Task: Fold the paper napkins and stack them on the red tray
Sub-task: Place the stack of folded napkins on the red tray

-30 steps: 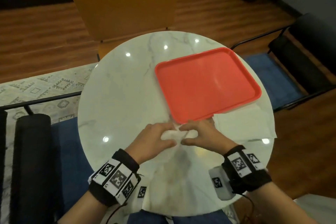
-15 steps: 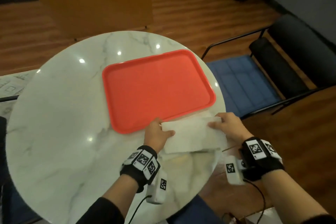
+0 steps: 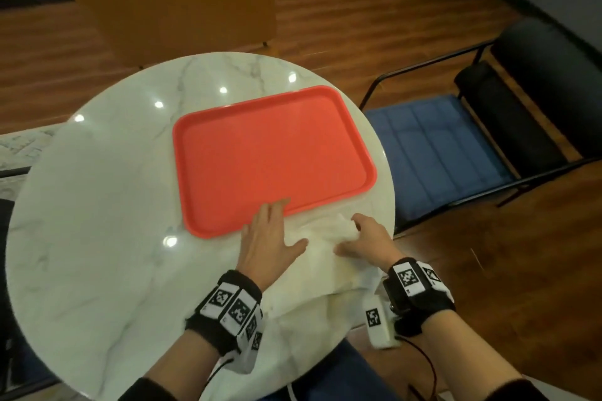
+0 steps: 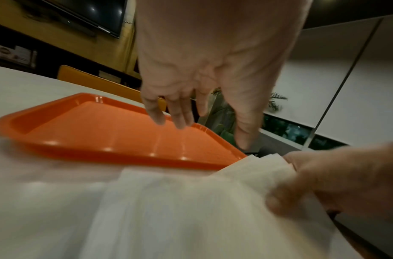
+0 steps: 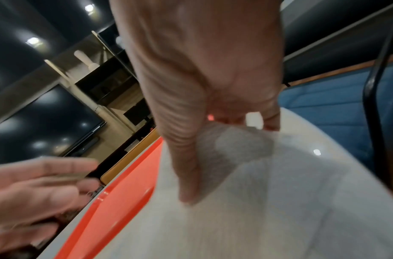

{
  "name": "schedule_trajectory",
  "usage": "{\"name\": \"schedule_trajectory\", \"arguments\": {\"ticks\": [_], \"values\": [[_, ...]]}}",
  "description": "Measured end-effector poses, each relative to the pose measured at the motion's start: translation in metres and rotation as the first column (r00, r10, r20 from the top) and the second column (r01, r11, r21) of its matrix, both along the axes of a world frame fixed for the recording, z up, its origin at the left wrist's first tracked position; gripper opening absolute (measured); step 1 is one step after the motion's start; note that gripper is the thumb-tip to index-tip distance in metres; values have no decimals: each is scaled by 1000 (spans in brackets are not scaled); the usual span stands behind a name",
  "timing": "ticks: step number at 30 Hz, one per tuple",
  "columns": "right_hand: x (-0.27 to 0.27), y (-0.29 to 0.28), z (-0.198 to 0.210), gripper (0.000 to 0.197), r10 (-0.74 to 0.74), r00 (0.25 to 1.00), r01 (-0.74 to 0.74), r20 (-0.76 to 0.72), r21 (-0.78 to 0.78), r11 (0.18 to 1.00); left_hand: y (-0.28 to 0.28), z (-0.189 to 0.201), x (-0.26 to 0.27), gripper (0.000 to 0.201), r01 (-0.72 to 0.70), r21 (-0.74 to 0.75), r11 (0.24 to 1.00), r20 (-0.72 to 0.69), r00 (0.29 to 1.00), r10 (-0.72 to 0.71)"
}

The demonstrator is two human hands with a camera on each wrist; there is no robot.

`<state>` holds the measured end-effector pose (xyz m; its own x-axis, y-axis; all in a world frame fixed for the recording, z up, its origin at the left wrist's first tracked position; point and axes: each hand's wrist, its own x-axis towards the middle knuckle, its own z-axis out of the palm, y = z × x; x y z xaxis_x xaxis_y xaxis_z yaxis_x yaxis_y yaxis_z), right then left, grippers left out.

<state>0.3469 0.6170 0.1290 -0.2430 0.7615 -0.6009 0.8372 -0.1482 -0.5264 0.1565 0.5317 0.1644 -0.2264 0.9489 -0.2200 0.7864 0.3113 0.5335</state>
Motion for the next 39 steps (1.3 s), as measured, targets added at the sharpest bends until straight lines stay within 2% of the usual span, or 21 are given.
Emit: {"name": "schedule_trajectory", "arguments": {"ticks": [2, 4, 7, 9, 11, 13, 15, 16, 17, 19, 21, 24, 27, 30, 32, 33, 34, 35, 37, 38, 39], "values": [[6, -4, 15, 34, 85, 990, -82, -115, 32, 996, 15, 7, 0, 93, 177, -116, 977, 88, 982, -167], [8, -4, 34, 34, 139, 966, -132, -218, 50, 990, 24, 12, -2, 97, 317, -198, 928, 189, 941, -281], [7, 0, 65, 38, 162, 927, -140, -339, 89, 986, 21, 15, -9, 71, 382, -150, 912, 425, 857, -290], [6, 5, 82, 51, 70, 904, -5, -422, 151, 988, 12, 18, -14, 46, 270, -83, 959, 589, 790, -171], [6, 8, 92, 61, -98, 865, 211, -491, 180, 961, 4, 24, -20, 39, 72, -67, 995, 713, 701, -3], [0, 3, 95, 60, -285, 814, 357, -506, 49, 933, -3, 33, -27, 36, -98, -90, 991, 809, 573, 130], [-13, -13, 95, 59, -307, 835, 293, -456, -105, 951, -8, 42, -34, 37, -167, -121, 978, 861, 472, 188], [-22, -23, 94, 55, -276, 839, 218, -469, -174, 960, -10, 46, -37, 38, -173, -134, 976, 877, 437, 199], [-32, -32, 95, 48, -263, 813, 156, -520, -241, 958, -12, 51, -41, 37, -173, -151, 973, 893, 399, 209], [-51, -45, 95, 37, -300, 699, 73, -649, -352, 933, -15, 60, -48, 39, -173, -212, 962, 922, 292, 255], [-66, -50, 97, 38, -367, 595, 56, -715, -418, 907, -20, 69, -58, 45, -176, -258, 950, 939, 186, 289], [-83, -49, 103, 43, -432, 529, 66, -731, -472, 879, -29, 80, -72, 47, -178, -262, 949, 951, 122, 286], [-96, -47, 106, 44, -449, 514, 44, -731, -500, 865, -34, 84, -83, 49, -192, -260, 946, 957, 79, 279], [-105, -47, 108, 45, -471, 515, 34, -716, -533, 846, -31, 86, -91, 42, -222, -282, 934, 953, 49, 299], [-108, -45, 108, 45, -490, 515, 31, -703, -556, 830, -27, 86, -95, 35, -250, -283, 926, 948, 70, 309], [-109, -42, 107, 44, -498, 506, 28, -704, -564, 825, -23, 87, -97, 31, -273, -265, 925, 944, 123, 307], [-108, -40, 105, 43, -506, 495, 30, -706, -568, 822, -19, 88, -97, 25, -309, -223, 925, 929, 220, 297], [-107, -36, 102, 41, -516, 487, 45, -705, -570, 821, -14, 88, -97, 18, -353, -149, 924, 890, 358, 281], [-105, -26, 96, 43, -532, 493, 96, -688, -565, 820, -5, 91, -97, 12, -422, 50, 905, 722, 642, 260], [-103, -21, 92, 43, -537, 501, 113, -679, -564, 818, 0, 91, -96, 11, -417, 135, 899, 617, 745, 253], [-102, -16, 89, 41, -543, 504, 119, -671, -569, 814, 5, 92, -94, 9, -394, 193, 899, 530, 813, 243]]}}
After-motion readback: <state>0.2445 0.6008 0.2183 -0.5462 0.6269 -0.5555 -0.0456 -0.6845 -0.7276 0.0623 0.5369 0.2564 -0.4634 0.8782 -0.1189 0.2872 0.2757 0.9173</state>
